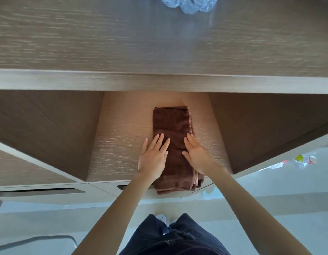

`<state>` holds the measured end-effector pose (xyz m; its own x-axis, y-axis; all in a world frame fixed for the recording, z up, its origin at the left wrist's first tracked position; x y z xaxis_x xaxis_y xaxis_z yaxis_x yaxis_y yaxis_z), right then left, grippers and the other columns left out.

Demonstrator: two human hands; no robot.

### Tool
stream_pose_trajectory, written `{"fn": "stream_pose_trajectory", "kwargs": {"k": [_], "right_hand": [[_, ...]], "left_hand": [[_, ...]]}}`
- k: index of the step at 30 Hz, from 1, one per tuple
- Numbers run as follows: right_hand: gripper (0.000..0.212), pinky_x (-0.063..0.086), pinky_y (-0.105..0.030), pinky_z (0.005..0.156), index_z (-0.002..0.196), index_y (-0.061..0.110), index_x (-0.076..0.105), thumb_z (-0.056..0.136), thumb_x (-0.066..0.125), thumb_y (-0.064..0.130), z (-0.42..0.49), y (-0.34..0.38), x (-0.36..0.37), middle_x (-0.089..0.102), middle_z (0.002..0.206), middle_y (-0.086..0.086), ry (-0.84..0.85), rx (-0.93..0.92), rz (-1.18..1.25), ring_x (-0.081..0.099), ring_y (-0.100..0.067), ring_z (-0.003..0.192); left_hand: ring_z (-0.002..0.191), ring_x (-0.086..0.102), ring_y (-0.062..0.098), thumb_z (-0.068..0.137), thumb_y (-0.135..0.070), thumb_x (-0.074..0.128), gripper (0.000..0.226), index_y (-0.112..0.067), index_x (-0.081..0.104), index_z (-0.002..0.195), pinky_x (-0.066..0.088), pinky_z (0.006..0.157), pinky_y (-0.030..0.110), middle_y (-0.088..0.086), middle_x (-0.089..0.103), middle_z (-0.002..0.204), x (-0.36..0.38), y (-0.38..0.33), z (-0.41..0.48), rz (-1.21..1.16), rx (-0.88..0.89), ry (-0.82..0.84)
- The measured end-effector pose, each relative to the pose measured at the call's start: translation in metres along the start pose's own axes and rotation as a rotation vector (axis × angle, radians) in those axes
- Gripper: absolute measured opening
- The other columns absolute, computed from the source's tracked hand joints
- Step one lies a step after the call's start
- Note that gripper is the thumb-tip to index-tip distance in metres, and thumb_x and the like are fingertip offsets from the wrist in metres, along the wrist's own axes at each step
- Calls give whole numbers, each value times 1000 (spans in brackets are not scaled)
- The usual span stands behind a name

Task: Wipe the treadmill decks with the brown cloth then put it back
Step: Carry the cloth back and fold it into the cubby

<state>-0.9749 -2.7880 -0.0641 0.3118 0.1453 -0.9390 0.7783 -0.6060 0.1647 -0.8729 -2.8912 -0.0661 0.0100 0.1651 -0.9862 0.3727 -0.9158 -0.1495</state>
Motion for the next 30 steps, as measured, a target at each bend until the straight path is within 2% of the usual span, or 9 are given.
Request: {"fn": "stream_pose_trajectory", "kwargs": {"k": [7, 10, 12, 14, 16, 18, 22, 26, 30], "right_hand": [[58, 5, -30, 119, 149, 1, 12, 103, 35, 26, 56, -10, -28, 1, 159, -14, 5, 17, 45, 1, -22, 147], [49, 18, -29, 116, 144, 5, 34, 98, 48, 16, 33, -6, -42, 23, 156, -11, -130, -69, 202, 27, -23, 141], [38, 34, -33, 110, 132, 7, 54, 94, 55, 9, -2, -1, -43, 45, 143, -9, -245, -158, 312, 47, -25, 128], [29, 44, -35, 102, 118, 7, 66, 90, 61, 6, -36, 0, -32, 57, 129, -7, -290, -222, 348, 55, -24, 120], [25, 44, -27, 101, 113, 8, 69, 88, 64, 9, -60, -4, -16, 60, 127, -4, -271, -223, 352, 55, -21, 119], [28, 39, -13, 98, 114, 12, 69, 86, 67, 16, -76, -11, -7, 57, 130, 1, -255, -190, 378, 54, -17, 120], [45, 52, -29, 84, 108, 13, 72, 66, 85, 24, -92, 0, -3, 63, 122, -2, -298, -300, 268, 56, -18, 117], [37, 53, -22, 61, 96, 15, 73, 62, 87, 16, -87, 2, -15, 67, 104, -3, -442, -298, 221, 49, -10, 98], [31, 56, -25, 59, 91, 11, 74, 62, 86, 10, -89, 1, -17, 70, 97, -3, -503, -310, 213, 49, -10, 94]], "left_hand": [[145, 0, 16, 103, -30, 20, 48, -22, 12, 149, 1, 117, 44, 3, 6, 159, -11, 14, 57, 20, -6, 85], [145, 0, 16, 102, -33, 24, 49, -20, 17, 149, 1, 118, 41, 3, 6, 159, -15, 13, 42, -3, 29, 41], [145, 0, 14, 101, -35, 26, 49, -20, 22, 148, -1, 118, 38, 1, 6, 158, -13, 12, 13, -38, 69, 4], [145, -1, 13, 101, -37, 26, 50, -20, 22, 148, -6, 117, 34, -1, 7, 158, -7, 10, -22, -102, 101, -1], [144, 2, 14, 100, -37, 33, 52, -17, 24, 147, -4, 117, 34, 0, 12, 157, -4, 6, -54, -183, 115, -27], [142, 17, 20, 96, -33, 49, 54, -13, 34, 144, 13, 116, 45, 4, 25, 153, -5, -1, -76, -204, 129, -80], [133, 39, 26, 81, -30, 71, 59, -8, 52, 132, 36, 105, 52, 8, 43, 144, -11, -9, -83, -190, 128, -158], [123, 52, 24, 67, -25, 83, 57, -11, 63, 119, 45, 100, 45, 5, 57, 131, -16, -14, -73, -228, 151, -226], [120, 55, 22, 63, -18, 85, 56, -13, 66, 116, 46, 98, 45, 3, 61, 126, -13, -14, -74, -220, 177, -266]]}}
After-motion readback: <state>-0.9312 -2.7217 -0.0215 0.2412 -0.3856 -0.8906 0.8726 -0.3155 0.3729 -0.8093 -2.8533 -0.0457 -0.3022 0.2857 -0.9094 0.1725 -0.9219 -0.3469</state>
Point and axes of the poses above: each hand's wrist, its own z-axis towards the middle knuckle, its own x-axis out of the palm, y = z × x, the point moved 7 cm from there along z, towards the middle knuckle
